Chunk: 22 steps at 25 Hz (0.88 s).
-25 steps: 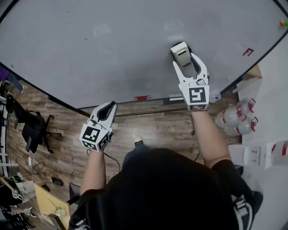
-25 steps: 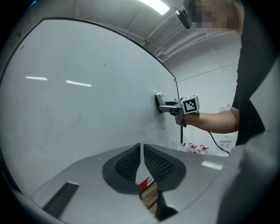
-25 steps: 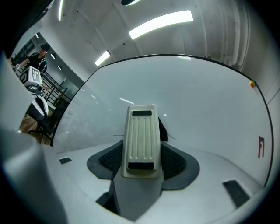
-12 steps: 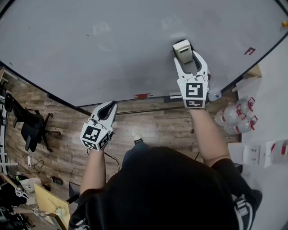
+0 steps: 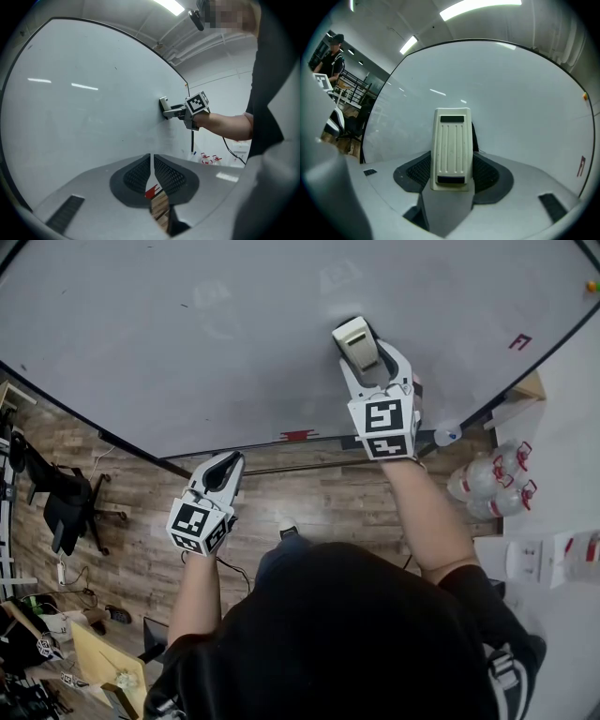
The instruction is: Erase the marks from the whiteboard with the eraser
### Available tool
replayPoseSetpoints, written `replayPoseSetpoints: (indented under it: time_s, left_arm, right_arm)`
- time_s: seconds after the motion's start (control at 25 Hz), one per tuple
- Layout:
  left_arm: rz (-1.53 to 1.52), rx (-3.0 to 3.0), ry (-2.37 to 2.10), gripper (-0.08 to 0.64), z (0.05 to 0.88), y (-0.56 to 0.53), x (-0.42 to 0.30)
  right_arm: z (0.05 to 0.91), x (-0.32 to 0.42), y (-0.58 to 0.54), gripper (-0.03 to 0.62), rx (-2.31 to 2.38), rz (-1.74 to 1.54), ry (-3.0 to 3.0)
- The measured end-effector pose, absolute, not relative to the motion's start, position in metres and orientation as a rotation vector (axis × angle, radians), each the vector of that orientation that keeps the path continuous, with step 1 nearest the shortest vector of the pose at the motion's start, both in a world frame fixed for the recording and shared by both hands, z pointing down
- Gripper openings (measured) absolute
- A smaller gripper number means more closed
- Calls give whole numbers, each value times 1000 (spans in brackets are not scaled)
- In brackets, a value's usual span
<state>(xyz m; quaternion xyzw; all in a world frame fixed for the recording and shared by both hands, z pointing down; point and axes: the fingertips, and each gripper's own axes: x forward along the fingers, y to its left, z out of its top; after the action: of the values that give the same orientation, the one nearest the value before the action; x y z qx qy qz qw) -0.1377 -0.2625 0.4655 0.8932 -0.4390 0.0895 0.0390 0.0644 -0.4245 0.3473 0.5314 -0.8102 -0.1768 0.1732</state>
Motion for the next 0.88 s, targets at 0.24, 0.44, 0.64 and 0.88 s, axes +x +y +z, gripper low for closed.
replayPoseSetpoints:
  time_s: [0.24,0.44,0.64,0.88]
  left_arm:
    - [278,2725,-1352,15,469,-259,-141]
    - [280,2703,-1367,15,474,-256,-149]
    - [277,2688,-1379,15,476,-252,-153]
    - [271,2694,-1371,15,476,-251,-149]
  right_arm:
    - [369,29,-417,245,1411,-525,-2270]
    - [396,-1,-413,245,1315,-514,-2285]
    - [402,-8,-411,245,1292,-511,-2284]
    - [393,2,-413,245,1320,-539,-2253]
